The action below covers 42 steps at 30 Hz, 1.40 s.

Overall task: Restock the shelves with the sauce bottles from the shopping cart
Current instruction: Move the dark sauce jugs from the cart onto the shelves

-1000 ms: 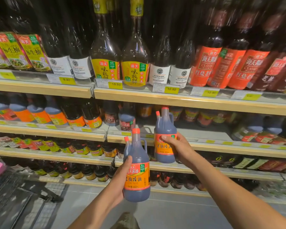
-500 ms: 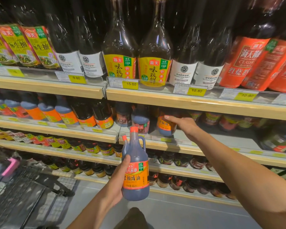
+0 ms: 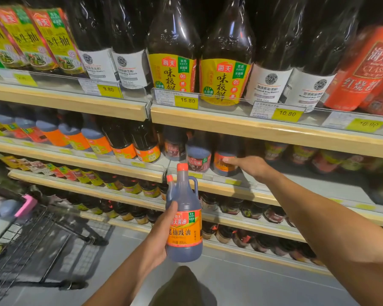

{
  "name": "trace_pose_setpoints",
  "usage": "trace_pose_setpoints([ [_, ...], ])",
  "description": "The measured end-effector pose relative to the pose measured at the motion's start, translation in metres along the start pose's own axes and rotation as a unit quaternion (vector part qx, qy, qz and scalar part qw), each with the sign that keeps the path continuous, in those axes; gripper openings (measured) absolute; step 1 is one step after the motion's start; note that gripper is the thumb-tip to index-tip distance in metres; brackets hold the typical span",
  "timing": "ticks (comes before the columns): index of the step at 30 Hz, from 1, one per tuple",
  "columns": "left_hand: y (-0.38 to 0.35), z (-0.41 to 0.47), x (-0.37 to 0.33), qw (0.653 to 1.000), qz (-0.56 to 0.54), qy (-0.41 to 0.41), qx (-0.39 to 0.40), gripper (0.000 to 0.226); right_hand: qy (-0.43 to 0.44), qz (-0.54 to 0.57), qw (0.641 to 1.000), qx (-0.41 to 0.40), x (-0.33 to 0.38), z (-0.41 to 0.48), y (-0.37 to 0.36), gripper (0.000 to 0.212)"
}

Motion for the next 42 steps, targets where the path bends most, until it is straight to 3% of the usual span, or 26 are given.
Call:
trace_pose_setpoints([
  [3,0.0,-0.001,0.001,1.0,-0.003,0.0,0.002,0.069,-0.001,-0.007,1.0,0.012,-0.002,0.003,-0.004,0.047],
  [7,0.001,-0.002,-0.001,1.0,0.001,0.001,-0.005,0.068,-0.014,0.002,0.998,0.061,0.0,0.002,-0.01,0.021],
  [12,-0.001,-0.007,-0.004,1.0,0.003,0.001,-0.005,0.068,-0.005,-0.018,0.996,0.093,0.008,-0.006,-0.015,0.018],
  [16,-0.009,-0.009,-0.007,1.0,0.005,-0.003,0.0,0.067,0.043,-0.069,0.994,0.066,0.013,-0.016,-0.003,0.042],
  [19,-0.019,-0.013,-0.008,1.0,0.007,-0.007,0.009,0.066,0.076,-0.067,0.994,0.042,0.016,-0.035,0.009,0.045],
  [23,-0.039,-0.022,-0.01,0.999,0.007,-0.021,0.038,0.064,0.144,-0.065,0.987,-0.017,0.014,-0.071,0.022,0.079],
  [26,-0.058,-0.031,-0.01,0.998,0.011,-0.019,0.06,0.063,0.184,-0.026,0.982,-0.013,0.004,-0.108,0.023,0.059],
  [30,-0.086,-0.046,-0.011,0.997,0.014,-0.015,0.079,0.061,0.158,0.074,0.984,0.04,-0.014,-0.161,0.015,0.023],
  [37,-0.145,-0.071,-0.006,0.99,0.009,-0.044,0.133,0.06,0.052,0.126,0.984,0.113,-0.056,-0.241,0.014,0.047],
  [42,-0.18,-0.088,-0.001,0.99,0.028,-0.055,0.127,0.057,0.033,0.132,0.982,0.13,-0.077,-0.276,0.023,0.038],
])
Point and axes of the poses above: each hand's wrist, its own z-axis towards the middle knuckle, its own y-axis out of the back of the hand, x = y × z, the point moved 9 cm from there along z, towards the middle knuckle, and after that the axes turned 9 degrees about z, right-handed, at the moved point
